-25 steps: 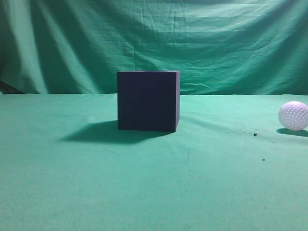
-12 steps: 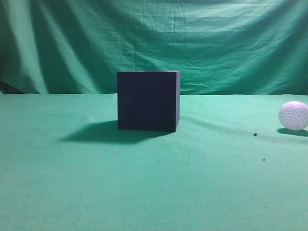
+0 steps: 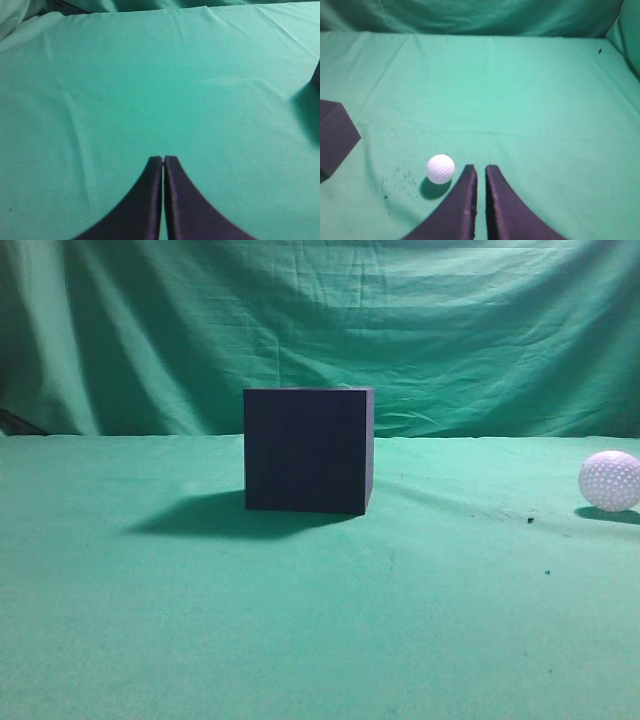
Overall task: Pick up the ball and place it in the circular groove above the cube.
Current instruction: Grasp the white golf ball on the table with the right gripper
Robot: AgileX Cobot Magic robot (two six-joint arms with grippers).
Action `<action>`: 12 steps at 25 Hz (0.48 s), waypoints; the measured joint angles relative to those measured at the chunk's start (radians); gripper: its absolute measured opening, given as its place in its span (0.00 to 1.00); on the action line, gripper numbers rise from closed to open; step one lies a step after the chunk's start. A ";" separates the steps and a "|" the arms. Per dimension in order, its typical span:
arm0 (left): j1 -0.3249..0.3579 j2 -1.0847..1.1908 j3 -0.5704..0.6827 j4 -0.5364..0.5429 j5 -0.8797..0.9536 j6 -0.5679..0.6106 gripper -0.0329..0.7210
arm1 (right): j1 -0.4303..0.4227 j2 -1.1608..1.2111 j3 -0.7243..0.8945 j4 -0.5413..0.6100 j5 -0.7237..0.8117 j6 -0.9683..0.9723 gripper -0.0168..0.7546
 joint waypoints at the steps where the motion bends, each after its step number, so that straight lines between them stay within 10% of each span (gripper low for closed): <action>1: 0.000 0.000 0.000 0.000 0.000 0.000 0.04 | 0.000 0.032 -0.008 0.002 0.000 0.000 0.02; 12: 0.000 0.000 0.000 0.000 0.000 0.000 0.04 | 0.000 0.269 -0.103 0.161 0.177 -0.192 0.02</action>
